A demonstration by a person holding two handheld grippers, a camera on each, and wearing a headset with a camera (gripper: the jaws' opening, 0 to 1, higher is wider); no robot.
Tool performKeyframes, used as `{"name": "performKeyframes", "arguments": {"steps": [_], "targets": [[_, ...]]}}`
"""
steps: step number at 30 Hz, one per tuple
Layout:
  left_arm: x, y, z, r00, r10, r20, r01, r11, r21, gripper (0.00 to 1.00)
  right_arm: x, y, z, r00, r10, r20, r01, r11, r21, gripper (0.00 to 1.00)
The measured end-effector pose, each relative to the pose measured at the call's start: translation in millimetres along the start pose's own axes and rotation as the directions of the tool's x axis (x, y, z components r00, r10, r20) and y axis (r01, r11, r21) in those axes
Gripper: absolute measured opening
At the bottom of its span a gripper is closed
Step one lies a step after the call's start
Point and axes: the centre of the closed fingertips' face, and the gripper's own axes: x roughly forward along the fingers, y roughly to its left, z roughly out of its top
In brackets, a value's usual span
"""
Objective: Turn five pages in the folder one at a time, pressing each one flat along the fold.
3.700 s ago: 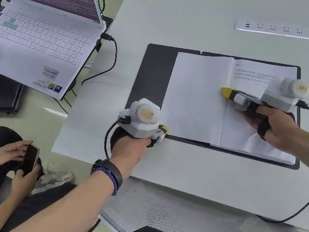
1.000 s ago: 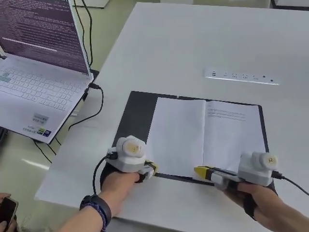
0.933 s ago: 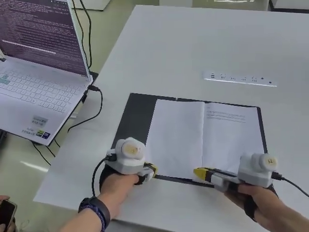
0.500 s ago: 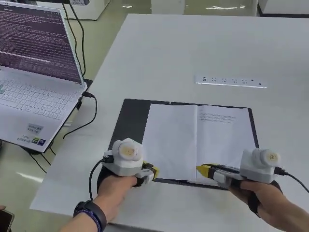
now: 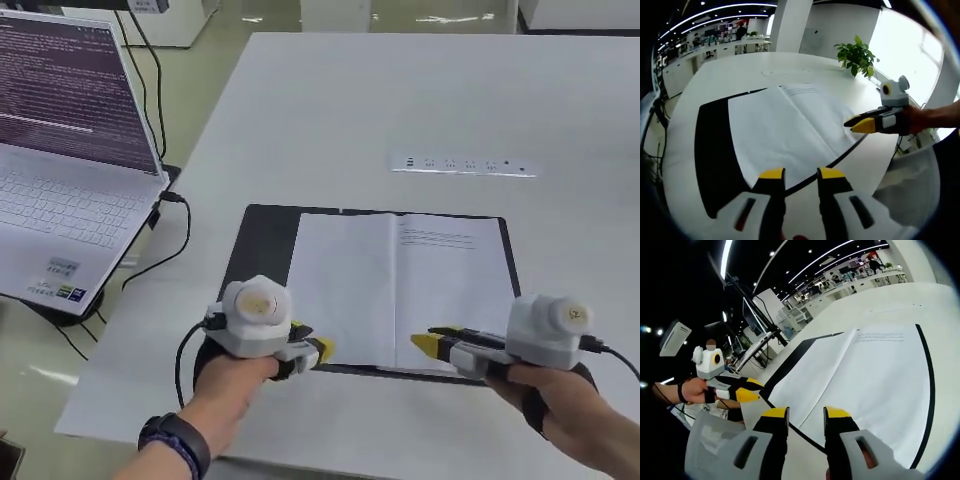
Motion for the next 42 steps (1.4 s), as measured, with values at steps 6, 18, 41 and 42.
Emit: {"name": "performKeyframes", "arguments": {"steps": [6, 18, 41, 42], "targets": [[-9.0, 0.0, 14.4, 0.9998, 0.000, 0.021, -0.001, 1.000, 0.027, 0.27, -11.1, -0.5, 13.1, 0.9998, -0.006, 0.019, 0.007, 0.999, -0.035, 0.31], [-31.4, 9.8, 40.3, 0.9966, 0.018, 0.081, -0.022, 0.998, 0.055, 0.34, -38.1, -4.6, 32.7, 0.9967, -0.053, 0.061, 0.059, 0.993, -0.100, 0.39], [-74.2, 21.4, 54.5, 0.9828, 0.060, 0.175, -0.068, 0.997, 0.039, 0.50, -96.9, -9.7, 45.0, 0.9855, -0.144, 0.090, 0.160, 0.965, -0.209, 0.55], [-77.4, 22.1, 54.1, 0.9814, 0.063, 0.181, -0.070, 0.997, 0.035, 0.51, -98.4, -9.1, 44.4, 0.9850, -0.147, 0.090, 0.163, 0.964, -0.210, 0.56]]}}
